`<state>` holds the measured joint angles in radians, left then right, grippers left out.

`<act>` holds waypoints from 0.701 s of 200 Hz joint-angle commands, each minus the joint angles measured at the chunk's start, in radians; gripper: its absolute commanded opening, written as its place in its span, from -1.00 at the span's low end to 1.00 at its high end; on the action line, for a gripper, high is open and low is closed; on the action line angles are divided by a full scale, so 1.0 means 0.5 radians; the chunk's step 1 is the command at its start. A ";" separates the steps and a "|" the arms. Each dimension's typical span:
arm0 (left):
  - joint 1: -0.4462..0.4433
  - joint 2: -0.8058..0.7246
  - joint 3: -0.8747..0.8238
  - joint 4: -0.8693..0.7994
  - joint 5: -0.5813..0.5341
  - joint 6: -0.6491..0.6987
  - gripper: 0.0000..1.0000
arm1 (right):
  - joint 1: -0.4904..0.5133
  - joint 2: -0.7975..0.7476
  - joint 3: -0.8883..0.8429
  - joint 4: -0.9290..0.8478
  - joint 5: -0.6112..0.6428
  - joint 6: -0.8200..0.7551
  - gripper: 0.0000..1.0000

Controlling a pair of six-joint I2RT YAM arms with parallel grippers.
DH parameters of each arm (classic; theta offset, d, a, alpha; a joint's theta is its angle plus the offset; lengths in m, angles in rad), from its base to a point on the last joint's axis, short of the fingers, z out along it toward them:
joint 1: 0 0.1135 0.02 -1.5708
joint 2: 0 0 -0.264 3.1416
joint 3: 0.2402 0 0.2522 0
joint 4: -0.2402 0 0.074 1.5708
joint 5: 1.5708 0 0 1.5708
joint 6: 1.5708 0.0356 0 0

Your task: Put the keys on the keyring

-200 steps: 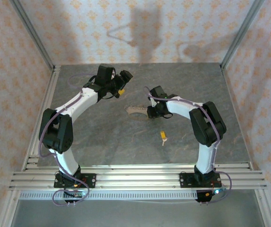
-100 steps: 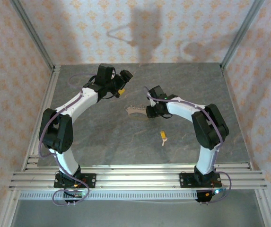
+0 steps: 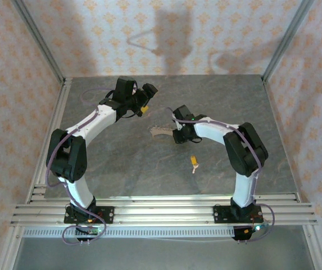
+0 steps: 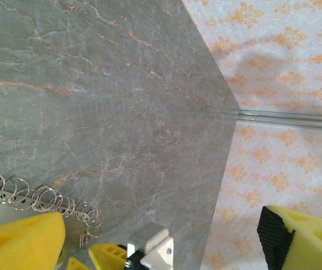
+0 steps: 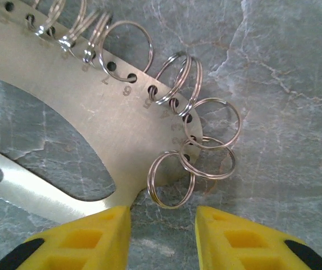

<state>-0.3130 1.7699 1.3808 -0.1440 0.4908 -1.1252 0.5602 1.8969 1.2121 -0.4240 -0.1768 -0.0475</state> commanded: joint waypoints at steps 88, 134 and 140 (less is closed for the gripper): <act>0.019 0.050 0.003 0.082 0.034 -0.022 0.81 | 0.000 0.106 0.189 -0.078 0.181 -0.062 -0.37; 0.019 0.068 0.003 0.099 0.040 -0.030 0.82 | -0.001 0.115 0.177 -0.074 0.177 -0.065 -0.42; 0.019 0.071 0.003 0.104 0.043 -0.031 0.82 | 0.000 0.116 0.174 -0.072 0.179 -0.065 -0.42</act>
<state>-0.3130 1.7874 1.3808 -0.1314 0.4931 -1.1282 0.5602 1.9472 1.2842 -0.4351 -0.1215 -0.0654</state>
